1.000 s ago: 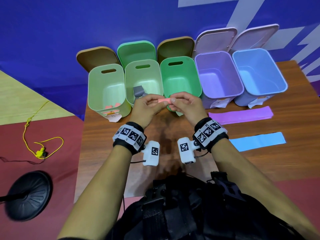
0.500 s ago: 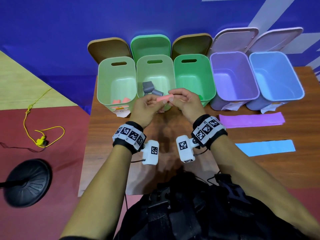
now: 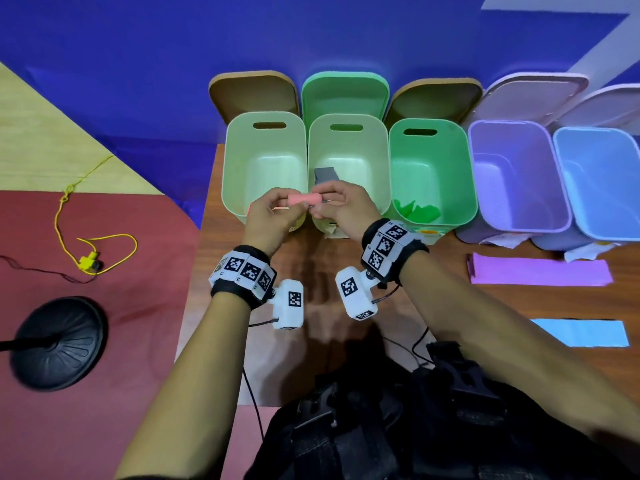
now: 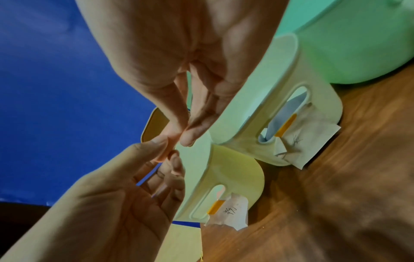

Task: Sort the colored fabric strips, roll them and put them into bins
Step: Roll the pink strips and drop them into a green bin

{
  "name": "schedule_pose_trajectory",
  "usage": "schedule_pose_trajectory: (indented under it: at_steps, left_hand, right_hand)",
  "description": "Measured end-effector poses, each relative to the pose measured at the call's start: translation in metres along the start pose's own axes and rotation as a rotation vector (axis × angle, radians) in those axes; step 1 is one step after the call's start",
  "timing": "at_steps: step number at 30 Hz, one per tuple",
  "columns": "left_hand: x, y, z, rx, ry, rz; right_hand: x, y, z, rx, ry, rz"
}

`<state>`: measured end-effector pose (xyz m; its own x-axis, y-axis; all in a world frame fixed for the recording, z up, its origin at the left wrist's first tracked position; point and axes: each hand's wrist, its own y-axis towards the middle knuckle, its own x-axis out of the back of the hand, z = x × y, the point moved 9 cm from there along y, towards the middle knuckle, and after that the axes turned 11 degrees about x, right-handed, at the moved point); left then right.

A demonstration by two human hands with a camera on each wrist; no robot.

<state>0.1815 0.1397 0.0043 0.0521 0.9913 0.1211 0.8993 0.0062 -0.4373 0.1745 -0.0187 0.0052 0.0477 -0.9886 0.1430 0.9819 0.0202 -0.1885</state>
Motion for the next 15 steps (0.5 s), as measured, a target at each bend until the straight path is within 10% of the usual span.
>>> schedule_pose_trajectory:
  at_steps: [15]
  left_hand:
    - [0.049, 0.030, 0.035, 0.176, -0.062, -0.141]
  right_hand:
    - [-0.048, 0.046, -0.014, 0.039, -0.328, 0.129]
